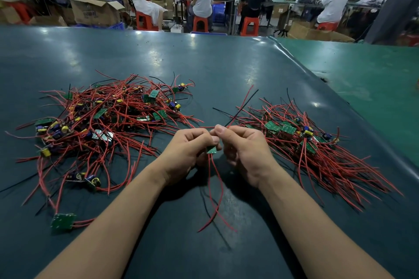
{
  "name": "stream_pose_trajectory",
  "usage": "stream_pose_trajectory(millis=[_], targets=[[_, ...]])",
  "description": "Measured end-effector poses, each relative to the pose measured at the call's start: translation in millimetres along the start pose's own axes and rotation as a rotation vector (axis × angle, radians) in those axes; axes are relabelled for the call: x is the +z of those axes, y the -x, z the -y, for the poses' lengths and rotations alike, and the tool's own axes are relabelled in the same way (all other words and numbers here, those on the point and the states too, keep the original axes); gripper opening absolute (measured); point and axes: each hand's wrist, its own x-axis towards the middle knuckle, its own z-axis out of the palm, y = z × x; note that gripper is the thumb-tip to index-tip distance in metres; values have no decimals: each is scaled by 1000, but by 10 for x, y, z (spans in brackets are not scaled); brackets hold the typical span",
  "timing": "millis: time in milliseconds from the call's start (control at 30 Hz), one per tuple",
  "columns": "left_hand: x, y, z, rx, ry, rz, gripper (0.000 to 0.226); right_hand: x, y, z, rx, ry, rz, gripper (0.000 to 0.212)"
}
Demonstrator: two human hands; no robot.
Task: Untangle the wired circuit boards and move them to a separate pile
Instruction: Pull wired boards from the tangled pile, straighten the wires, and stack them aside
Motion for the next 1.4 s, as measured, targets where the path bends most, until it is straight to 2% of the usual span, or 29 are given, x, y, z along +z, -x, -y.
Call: stream_pose_trajectory(millis=[67,267,433,600,667,700,800,900,1033,1100,1167,1233,1267,1400], targets=[[-16,-7,-17,-21,-3,5,35,-19,-16,27,-40,-22,-53,21],[-75,3,-6,-39,28,129,14,-148,-99,119,-135,-203,-329,17],[-85,4,-22,-58,191,143,13,-101,-107,85,-170,-254,-399,23],[-72,0,-34,-59,201,65,13,-122,-127,120,-114,-396,-430,30],[-94,-29,-34,-38,225,9,15,-124,-117,127,-30,-387,-392,37],[-104,-40,-29,-24,225,-16,17,-115,-97,125,6,-306,-350,39],[-81,-42,-14,46,153,-44,12,-47,3,78,24,128,-86,54],[-64,-16,-7,71,71,6,25,14,77,20,-29,260,193,41],[-69,-31,-14,23,35,43,46,9,106,50,-52,233,224,29],[-55,-60,-23,6,91,-16,56,26,105,58,-146,233,144,24],[-67,-104,-35,50,172,-114,62,25,87,78,-218,216,-18,30],[-99,-128,-32,126,182,-218,57,3,67,144,-263,85,-147,43],[-107,-129,-24,161,172,-257,53,-12,51,177,-289,-11,-214,43],[-117,-130,9,281,80,-379,35,-113,-2,270,-343,-456,-516,16]])
